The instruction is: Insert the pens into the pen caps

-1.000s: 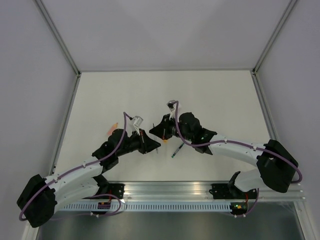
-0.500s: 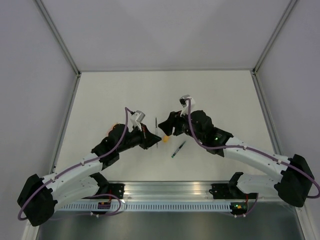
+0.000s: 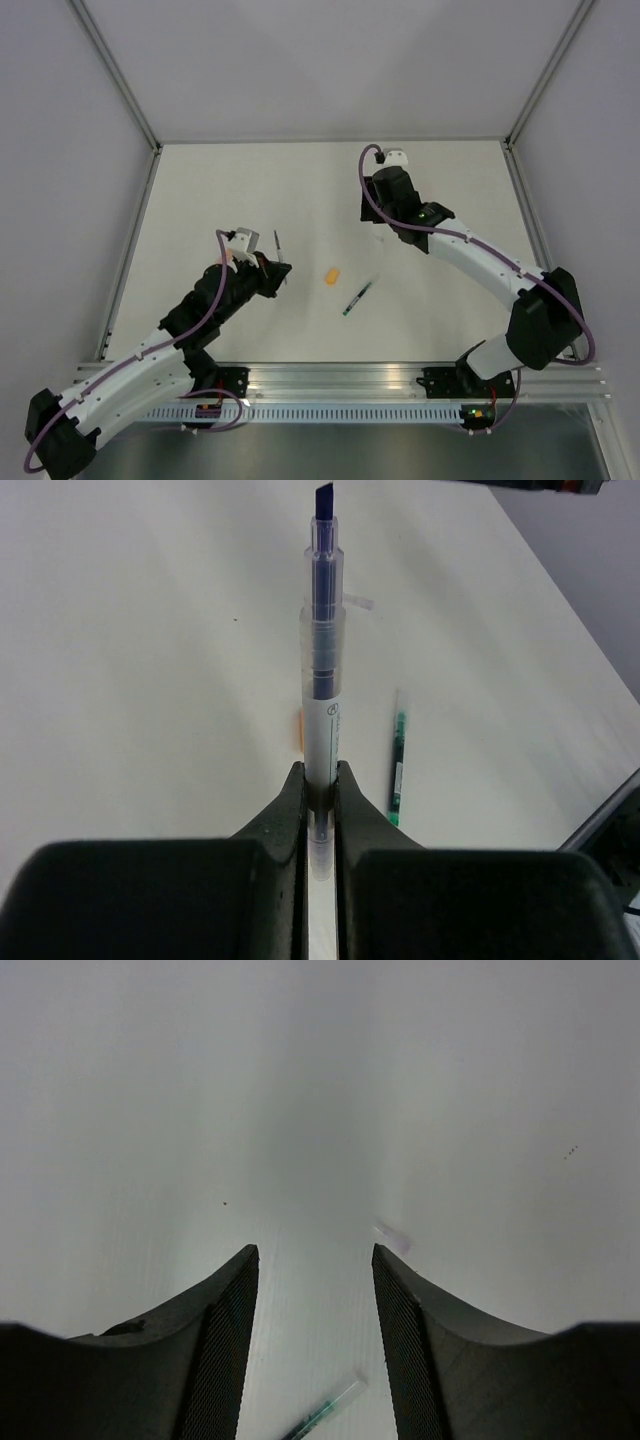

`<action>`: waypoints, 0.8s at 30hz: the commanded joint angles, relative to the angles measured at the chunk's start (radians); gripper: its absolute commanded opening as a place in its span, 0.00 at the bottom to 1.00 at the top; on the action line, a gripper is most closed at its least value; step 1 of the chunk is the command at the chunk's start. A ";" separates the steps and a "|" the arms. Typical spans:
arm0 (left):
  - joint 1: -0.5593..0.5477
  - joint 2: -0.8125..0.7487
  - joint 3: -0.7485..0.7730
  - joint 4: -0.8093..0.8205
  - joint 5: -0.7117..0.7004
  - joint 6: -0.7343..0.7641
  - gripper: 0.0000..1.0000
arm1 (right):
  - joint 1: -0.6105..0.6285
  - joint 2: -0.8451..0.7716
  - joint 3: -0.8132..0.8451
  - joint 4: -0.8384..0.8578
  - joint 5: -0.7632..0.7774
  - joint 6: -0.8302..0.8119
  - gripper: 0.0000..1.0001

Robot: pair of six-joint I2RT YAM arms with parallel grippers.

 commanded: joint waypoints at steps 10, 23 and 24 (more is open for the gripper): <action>0.002 -0.140 -0.064 0.010 -0.147 0.058 0.02 | -0.056 0.278 0.149 -0.211 -0.193 -0.512 0.53; 0.000 -0.138 -0.052 0.002 -0.115 0.061 0.02 | -0.116 0.536 0.327 -0.326 -0.247 -0.664 0.51; 0.000 -0.137 -0.052 0.000 -0.116 0.062 0.02 | -0.124 0.541 0.324 -0.312 -0.262 -0.662 0.50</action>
